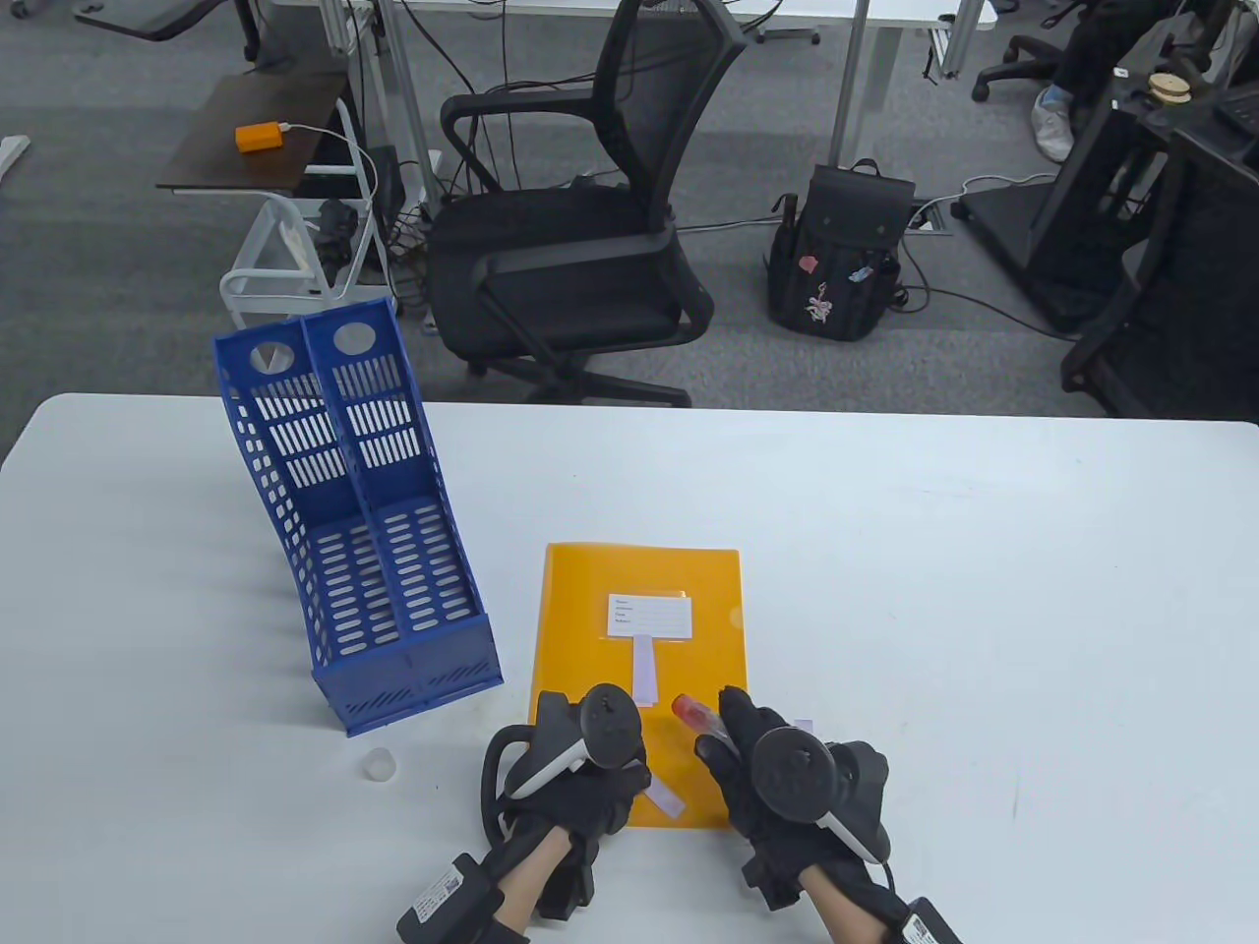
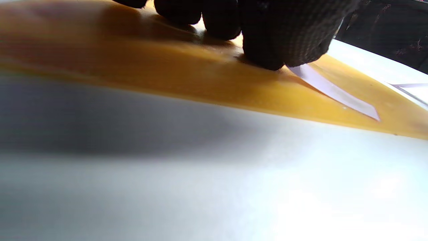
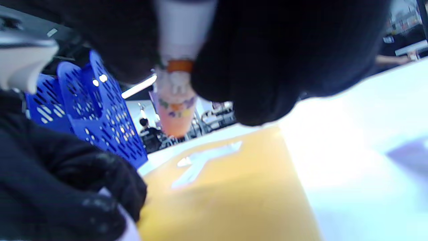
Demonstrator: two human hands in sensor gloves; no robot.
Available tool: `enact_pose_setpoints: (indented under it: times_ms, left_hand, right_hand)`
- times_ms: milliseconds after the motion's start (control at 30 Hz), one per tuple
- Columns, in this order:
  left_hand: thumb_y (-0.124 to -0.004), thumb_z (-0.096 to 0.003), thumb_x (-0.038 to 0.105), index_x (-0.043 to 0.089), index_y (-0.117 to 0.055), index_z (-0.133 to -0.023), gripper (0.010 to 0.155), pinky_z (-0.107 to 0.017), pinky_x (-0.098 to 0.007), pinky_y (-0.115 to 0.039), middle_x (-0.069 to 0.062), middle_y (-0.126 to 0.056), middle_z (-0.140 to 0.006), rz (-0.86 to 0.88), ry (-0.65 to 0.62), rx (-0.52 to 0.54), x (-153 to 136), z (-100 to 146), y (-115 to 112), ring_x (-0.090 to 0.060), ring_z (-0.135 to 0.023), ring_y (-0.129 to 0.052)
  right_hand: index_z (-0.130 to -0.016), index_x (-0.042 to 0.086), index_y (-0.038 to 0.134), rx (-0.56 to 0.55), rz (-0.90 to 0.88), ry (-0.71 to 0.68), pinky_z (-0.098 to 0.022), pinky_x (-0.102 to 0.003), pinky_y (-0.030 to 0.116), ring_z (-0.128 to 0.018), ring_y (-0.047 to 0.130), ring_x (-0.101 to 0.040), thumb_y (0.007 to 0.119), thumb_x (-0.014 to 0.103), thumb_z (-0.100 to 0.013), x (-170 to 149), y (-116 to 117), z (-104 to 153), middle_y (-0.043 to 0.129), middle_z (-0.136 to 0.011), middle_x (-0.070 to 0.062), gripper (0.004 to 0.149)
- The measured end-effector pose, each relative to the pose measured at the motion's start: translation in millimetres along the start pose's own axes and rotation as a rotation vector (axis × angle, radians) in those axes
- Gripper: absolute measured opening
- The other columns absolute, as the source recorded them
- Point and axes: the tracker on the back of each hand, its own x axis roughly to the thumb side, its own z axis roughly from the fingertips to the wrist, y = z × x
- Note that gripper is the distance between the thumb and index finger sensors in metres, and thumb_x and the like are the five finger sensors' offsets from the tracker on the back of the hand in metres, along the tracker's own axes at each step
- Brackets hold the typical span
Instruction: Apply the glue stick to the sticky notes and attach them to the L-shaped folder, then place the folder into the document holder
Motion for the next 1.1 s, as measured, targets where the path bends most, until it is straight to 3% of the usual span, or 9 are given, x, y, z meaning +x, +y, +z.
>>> enact_pose_setpoints:
  times_ms: [100,200,300,400,533,700,1100]
  left_hand:
    - [-0.08,-0.0482,0.044,0.027,-0.082,-0.081,0.037,-0.076,-0.06,-0.044,-0.001,-0.057,-0.109,0.004,-0.001,0.0,-0.3,0.3,-0.3,-0.03,-0.105,-0.05]
    - [-0.08,-0.0483,0.044,0.027,-0.082,-0.081,0.037,-0.076,-0.06,-0.044,-0.001,-0.057,-0.109,0.006,0.0,0.0,-0.4,0.4,-0.6,-0.03,-0.105,-0.049]
    - [-0.081,-0.0483,0.044,0.027,-0.082,-0.081,0.037,-0.076,-0.06,-0.044,-0.001,-0.057,-0.109,0.005,0.001,0.001,-0.3,0.6,-0.6,-0.03,-0.105,-0.049]
    - [-0.081,-0.0483,0.044,0.027,-0.082,-0.081,0.037,-0.076,-0.06,-0.044,-0.001,-0.057,-0.109,0.008,0.0,0.003,-0.6,0.7,-0.8,-0.03,-0.105,-0.049]
    - [-0.081,-0.0485,0.044,0.027,-0.082,-0.081,0.037,-0.077,-0.06,-0.044,-0.001,-0.057,-0.109,0.009,-0.001,0.003,-0.7,0.9,-0.9,-0.03,-0.105,-0.049]
    - [-0.081,-0.0482,0.044,0.027,-0.082,-0.081,0.037,-0.076,-0.06,-0.044,-0.001,-0.058,-0.109,0.016,-0.002,0.005,-1.3,1.0,-0.9,-0.03,-0.105,-0.05]
    - [-0.082,-0.0477,0.044,0.024,-0.084,-0.08,0.038,-0.075,-0.061,-0.046,-0.004,-0.06,-0.11,0.047,-0.006,0.0,-2.9,1.6,1.9,-0.032,-0.105,-0.052]
  right_hand:
    - [-0.098,-0.009,0.058,0.006,-0.003,0.006,-0.045,-0.053,0.088,-0.063,0.095,-0.04,0.085,0.026,-0.045,-0.3,5.7,-3.8,0.081,-0.08,-0.027,0.069]
    - [-0.097,-0.008,0.06,-0.017,-0.008,0.003,-0.045,-0.052,0.089,-0.064,0.094,-0.04,0.084,0.025,-0.045,0.5,8.3,-5.7,0.08,-0.08,-0.027,0.066]
    - [-0.096,-0.007,0.06,-0.09,-0.008,0.017,-0.045,-0.05,0.088,-0.064,0.093,-0.037,0.08,0.027,-0.046,1.0,8.5,-5.3,0.077,-0.08,-0.026,0.064]
    - [-0.091,-0.007,0.061,-0.092,-0.067,0.037,-0.04,-0.05,0.089,-0.059,0.097,-0.036,0.073,0.037,-0.047,-2.2,11.4,-5.5,0.082,-0.076,-0.023,0.063]
    - [-0.089,-0.005,0.061,-0.031,-0.243,0.085,-0.042,-0.055,0.085,-0.064,0.095,-0.045,0.067,0.042,-0.049,-8.5,21.1,-6.0,0.083,-0.078,-0.028,0.062]
    - [-0.09,-0.005,0.055,0.144,-0.488,0.15,-0.046,-0.059,0.078,-0.074,0.08,-0.054,0.063,0.042,-0.05,-13.5,33.7,-7.7,0.072,-0.086,-0.034,0.062]
    - [-0.091,-0.005,0.053,0.196,-0.447,0.139,-0.047,-0.057,0.075,-0.075,0.076,-0.055,0.062,0.042,-0.051,-13.3,40.3,-8.4,0.069,-0.088,-0.035,0.062]
